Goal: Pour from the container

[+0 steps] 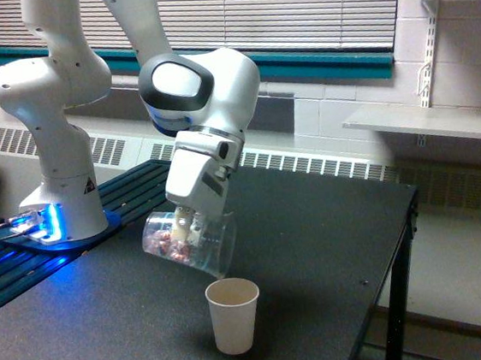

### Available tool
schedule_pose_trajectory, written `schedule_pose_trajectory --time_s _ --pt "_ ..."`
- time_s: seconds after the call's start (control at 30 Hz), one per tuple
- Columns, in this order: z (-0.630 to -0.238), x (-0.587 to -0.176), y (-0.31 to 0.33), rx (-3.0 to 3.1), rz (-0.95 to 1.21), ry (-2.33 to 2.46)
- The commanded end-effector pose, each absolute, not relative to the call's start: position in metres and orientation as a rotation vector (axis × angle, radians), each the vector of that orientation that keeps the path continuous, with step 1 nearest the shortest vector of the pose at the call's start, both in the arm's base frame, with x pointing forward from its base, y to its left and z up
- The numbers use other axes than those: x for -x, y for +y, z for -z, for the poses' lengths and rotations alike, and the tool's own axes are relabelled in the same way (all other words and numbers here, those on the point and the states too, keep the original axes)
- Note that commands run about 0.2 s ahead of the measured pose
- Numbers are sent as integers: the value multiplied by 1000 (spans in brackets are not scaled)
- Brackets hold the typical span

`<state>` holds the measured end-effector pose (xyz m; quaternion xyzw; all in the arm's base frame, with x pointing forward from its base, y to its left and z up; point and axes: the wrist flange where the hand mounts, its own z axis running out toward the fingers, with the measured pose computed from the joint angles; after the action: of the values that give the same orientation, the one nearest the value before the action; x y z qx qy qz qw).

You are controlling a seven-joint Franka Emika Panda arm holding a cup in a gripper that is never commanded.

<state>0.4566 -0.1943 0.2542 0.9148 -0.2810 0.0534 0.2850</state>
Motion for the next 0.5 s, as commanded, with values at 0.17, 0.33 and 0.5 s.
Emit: schedule_pose_trajectory --time_s 0.17,0.33,0.5 --pt "-264 -460 -197 -2412 -131 -708" --pt "-266 -466 -194 -2401 -140 -689" --pt "-266 -469 -191 -2391 -136 -662"
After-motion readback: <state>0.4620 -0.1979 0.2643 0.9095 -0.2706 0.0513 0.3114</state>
